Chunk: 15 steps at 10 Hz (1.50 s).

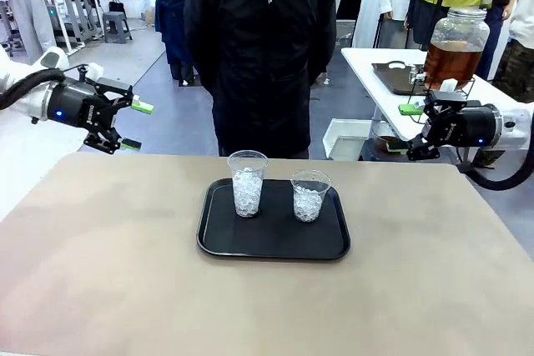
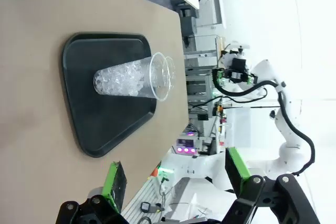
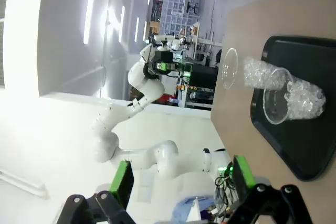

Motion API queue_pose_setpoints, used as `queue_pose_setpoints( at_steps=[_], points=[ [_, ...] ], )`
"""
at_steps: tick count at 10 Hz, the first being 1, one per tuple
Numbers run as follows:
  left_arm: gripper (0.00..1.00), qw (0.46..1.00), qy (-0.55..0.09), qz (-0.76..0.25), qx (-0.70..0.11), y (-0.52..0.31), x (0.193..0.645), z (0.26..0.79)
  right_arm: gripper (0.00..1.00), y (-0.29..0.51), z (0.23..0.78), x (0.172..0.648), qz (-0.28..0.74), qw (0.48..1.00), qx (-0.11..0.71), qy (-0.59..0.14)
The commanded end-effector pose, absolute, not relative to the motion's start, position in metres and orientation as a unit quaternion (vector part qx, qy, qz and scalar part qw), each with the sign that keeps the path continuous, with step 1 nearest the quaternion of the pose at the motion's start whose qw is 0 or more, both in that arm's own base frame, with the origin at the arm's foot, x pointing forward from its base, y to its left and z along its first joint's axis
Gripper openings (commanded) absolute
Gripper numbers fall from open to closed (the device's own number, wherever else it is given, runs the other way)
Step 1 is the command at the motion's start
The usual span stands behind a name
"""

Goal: Pour the drink into the iced cup.
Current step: Pick up the iced cup indicated by the human and present it to them.

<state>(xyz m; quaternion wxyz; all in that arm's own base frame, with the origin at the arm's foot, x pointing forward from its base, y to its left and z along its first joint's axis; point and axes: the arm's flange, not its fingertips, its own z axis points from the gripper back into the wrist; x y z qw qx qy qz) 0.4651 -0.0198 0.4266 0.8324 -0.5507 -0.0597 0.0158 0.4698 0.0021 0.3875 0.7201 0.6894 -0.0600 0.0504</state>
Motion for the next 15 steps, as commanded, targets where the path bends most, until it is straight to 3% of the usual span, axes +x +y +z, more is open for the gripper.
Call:
queue_pose_setpoints(
  at_steps=[1,6,15],
  points=[
    [1.00,0.813,-0.056,0.006,-0.579,-0.018,0.484,0.416,1.00,0.001,0.383,0.490,0.015,0.707,0.705,-0.051],
    [1.00,0.779,-0.027,-0.030,-0.626,-0.019,0.508,0.406,1.00,-0.007,0.359,0.511,0.007,0.699,0.715,-0.019],
    [1.00,0.792,-0.022,-0.024,-0.610,-0.023,0.506,0.404,1.00,-0.006,0.350,0.505,0.017,0.706,0.708,-0.021]
  ],
)
